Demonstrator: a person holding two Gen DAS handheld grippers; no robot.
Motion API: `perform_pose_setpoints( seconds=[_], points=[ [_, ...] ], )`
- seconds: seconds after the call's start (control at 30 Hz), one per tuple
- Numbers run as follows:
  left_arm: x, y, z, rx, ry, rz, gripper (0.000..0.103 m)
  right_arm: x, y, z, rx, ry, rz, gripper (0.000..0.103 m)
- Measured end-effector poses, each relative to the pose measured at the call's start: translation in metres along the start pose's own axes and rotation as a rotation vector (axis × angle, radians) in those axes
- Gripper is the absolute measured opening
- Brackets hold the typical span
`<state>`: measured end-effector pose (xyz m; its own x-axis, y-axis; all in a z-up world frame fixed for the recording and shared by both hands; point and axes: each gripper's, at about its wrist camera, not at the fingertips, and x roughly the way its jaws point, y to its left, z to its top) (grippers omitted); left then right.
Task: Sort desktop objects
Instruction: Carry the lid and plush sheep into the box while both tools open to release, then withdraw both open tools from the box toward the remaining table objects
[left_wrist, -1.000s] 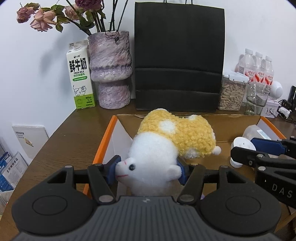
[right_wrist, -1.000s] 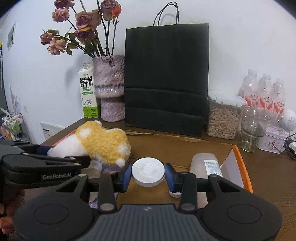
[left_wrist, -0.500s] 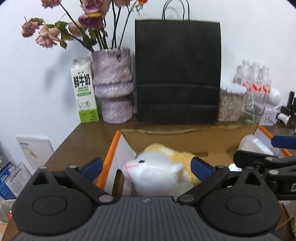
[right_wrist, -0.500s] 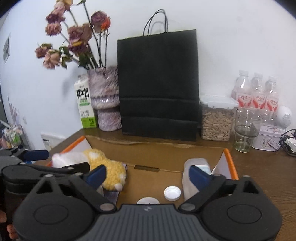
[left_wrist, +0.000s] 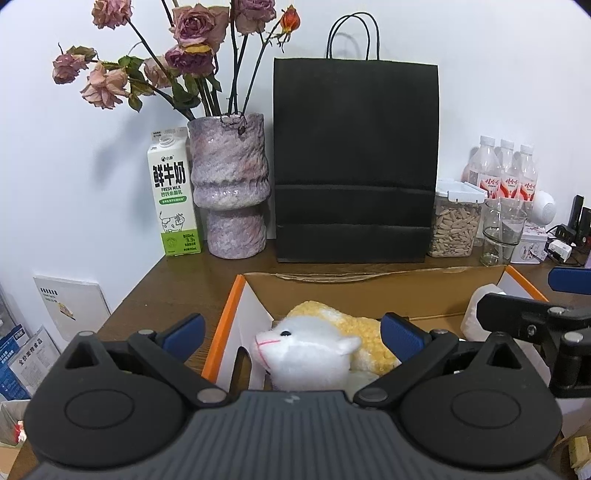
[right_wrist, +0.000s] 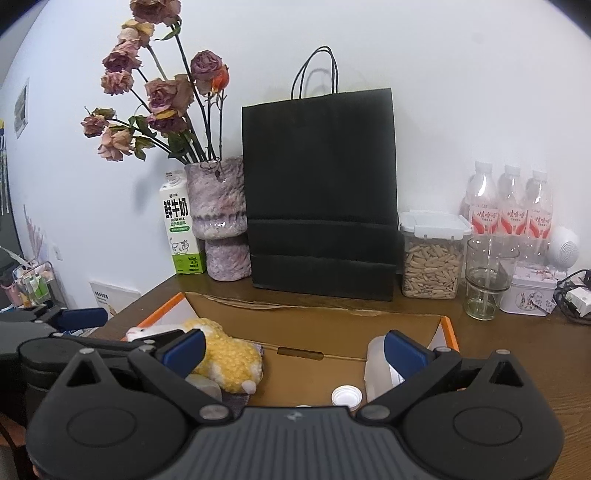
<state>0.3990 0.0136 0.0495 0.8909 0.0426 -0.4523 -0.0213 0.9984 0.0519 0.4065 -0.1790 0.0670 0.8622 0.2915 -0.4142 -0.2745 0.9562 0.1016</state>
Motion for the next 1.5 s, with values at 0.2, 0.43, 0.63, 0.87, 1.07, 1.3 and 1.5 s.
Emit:
perform_pose_setpoints(
  seconds=[0.2, 0.43, 0.63, 0.87, 1.07, 1.3, 1.5],
  points=[
    [-0.016, 0.001, 0.001, 0.006, -0.011, 0.005, 0.103, -0.016, 0.003, -0.001, -0.017, -0.011, -0.012, 0.103],
    [-0.044, 0.002, 0.002, 0.009, -0.034, -0.004, 0.103, -0.045, 0.003, 0.000, -0.029, -0.040, -0.018, 0.103],
    [-0.072, 0.002, -0.002, 0.008, -0.052, -0.007, 0.103, -0.075, 0.006, -0.002, -0.039, -0.059, -0.018, 0.103],
    [-0.102, 0.003, -0.012, 0.005, -0.061, -0.016, 0.103, -0.107, 0.010, -0.014, -0.053, -0.069, -0.018, 0.103],
    [-0.121, 0.003, -0.023, 0.015, -0.061, -0.018, 0.103, -0.129, 0.011, -0.028, -0.060, -0.066, -0.018, 0.103],
    [-0.135, 0.002, -0.039, 0.016, -0.034, -0.036, 0.103, -0.147, 0.011, -0.047, -0.073, -0.046, -0.008, 0.103],
    [-0.146, 0.003, -0.057, 0.014, -0.014, -0.045, 0.103, -0.158, 0.009, -0.067, -0.069, -0.016, -0.012, 0.103]
  ],
)
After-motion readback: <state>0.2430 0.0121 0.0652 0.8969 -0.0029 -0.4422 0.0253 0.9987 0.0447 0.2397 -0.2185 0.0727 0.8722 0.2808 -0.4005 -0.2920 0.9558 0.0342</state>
